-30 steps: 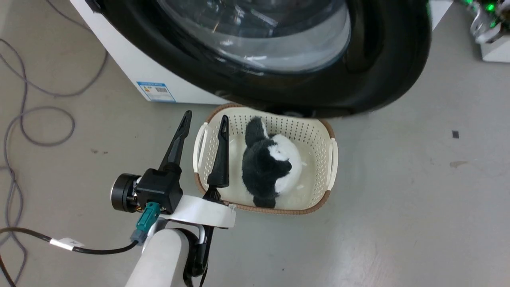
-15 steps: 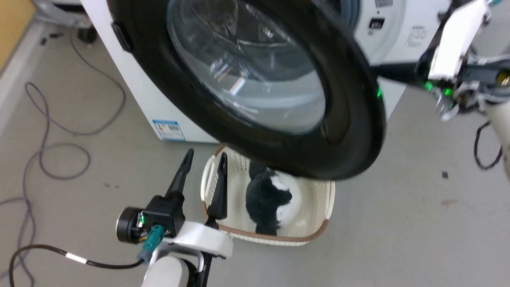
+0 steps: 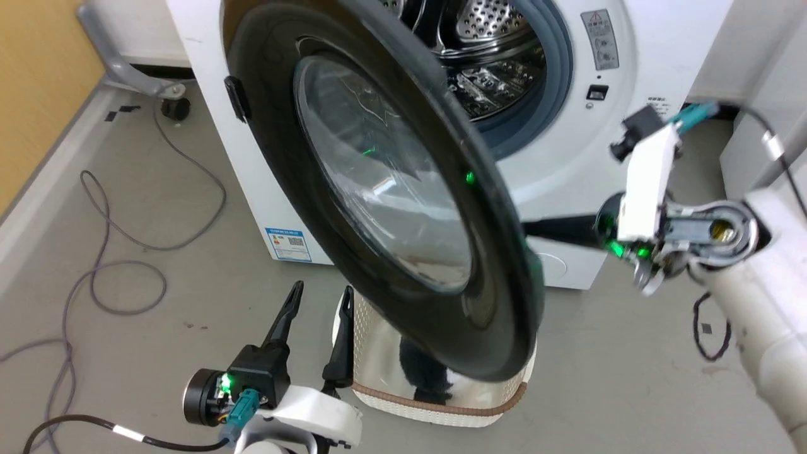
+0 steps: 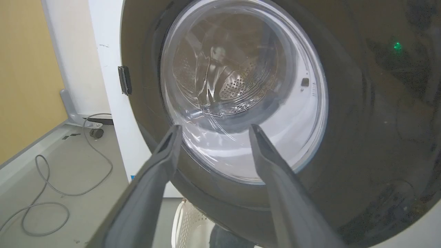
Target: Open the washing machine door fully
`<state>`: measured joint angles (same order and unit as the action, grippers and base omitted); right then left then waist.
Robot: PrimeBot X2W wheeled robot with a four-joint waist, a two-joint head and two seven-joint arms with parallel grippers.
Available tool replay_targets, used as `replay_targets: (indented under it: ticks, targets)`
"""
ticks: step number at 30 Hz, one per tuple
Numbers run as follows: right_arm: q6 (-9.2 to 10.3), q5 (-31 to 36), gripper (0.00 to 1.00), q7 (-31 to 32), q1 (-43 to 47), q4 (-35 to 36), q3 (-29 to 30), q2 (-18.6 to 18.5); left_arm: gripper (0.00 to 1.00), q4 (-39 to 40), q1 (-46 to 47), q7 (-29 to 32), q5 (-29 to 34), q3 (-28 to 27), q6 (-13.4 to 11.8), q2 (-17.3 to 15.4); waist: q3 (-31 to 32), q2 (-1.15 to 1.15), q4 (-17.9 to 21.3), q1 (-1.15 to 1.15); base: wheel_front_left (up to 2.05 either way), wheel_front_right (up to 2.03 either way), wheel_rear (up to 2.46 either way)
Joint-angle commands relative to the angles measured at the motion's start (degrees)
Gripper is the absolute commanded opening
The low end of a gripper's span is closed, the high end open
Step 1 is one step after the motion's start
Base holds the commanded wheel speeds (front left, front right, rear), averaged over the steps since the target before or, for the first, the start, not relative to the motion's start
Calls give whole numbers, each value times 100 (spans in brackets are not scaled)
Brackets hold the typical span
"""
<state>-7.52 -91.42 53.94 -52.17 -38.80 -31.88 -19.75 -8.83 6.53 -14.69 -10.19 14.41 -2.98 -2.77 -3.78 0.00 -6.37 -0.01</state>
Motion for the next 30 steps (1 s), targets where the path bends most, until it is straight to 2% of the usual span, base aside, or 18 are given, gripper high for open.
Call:
replay_targets:
  ticks: [1, 13, 16, 17, 18, 23, 30]
  targets:
    - [3, -55, 0, 18, 235, 130, -25, 41, 100, -19, -74, -30, 29, -4, 15, -10, 42, 0, -17, 1, 0, 0, 0]
    - [3, -220, 0, -106, 872, 774, -153, 181, 100, -86, -108, -30, -1, 49, 13, -10, 104, 0, -32, 1, 0, 0, 0]
    - [3, -167, 2, -484, 978, 908, -49, 175, 100, -104, -119, -30, -14, 51, 5, -10, 132, 0, -30, 1, 0, 0, 0]
    - [3, -168, 47, -646, 1040, 971, 17, 182, 100, -110, -128, -30, -20, 54, 2, -10, 148, 0, -33, 1, 0, 0, 0]
    - [3, -189, 100, -839, 1122, 1039, 112, 191, 100, -119, -140, -30, -27, 57, 0, -10, 165, 0, -34, 1, 0, 0, 0]
    - [3, -340, 100, -2095, 1851, 1347, 741, 268, 100, -150, -218, -30, -61, 45, -20, -10, 280, 0, -19, 1, 0, 0, 0]
    - [3, -749, 100, -3769, 3489, 1904, 1689, 506, 100, -223, -319, -30, -47, -3, -7, -10, 392, 0, -2, 1, 0, 0, 0]
